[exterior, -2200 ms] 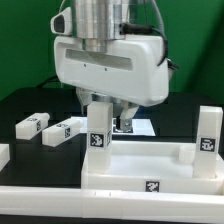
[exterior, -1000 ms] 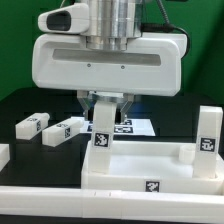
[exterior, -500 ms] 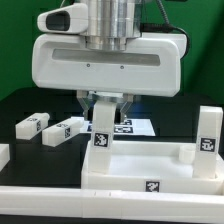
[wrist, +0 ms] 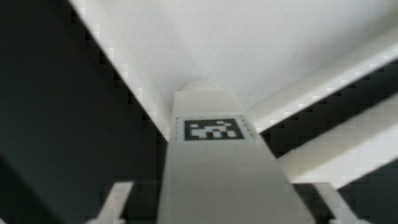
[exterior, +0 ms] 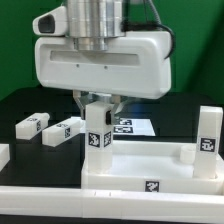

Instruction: Assemble desk

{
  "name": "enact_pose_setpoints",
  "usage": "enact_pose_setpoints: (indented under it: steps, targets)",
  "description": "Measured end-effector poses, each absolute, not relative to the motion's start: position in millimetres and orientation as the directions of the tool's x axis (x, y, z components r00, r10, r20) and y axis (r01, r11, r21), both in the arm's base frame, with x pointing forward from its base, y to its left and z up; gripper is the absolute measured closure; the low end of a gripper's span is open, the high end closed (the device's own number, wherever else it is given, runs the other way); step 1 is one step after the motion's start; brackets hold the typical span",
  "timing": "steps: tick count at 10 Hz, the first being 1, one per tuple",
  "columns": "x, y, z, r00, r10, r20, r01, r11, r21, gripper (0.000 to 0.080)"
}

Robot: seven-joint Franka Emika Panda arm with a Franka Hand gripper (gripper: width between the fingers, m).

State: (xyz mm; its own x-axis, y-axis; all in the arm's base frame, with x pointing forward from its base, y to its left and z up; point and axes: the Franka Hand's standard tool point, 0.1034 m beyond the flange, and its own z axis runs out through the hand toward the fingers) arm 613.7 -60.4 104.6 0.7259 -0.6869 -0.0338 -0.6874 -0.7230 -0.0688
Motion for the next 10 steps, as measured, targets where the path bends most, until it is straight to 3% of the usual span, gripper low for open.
enact_pose_setpoints:
  steps: [7,10]
  targets:
    - [614.0,-59.0,104.6,0.390,-0.919,-0.061,-0.920,-0.388,-0.052,0.0509]
    - [614.5,-61.1,104.2,0.109,-0.989,-0.102,-0.992,-0.102,-0.073,0.0509]
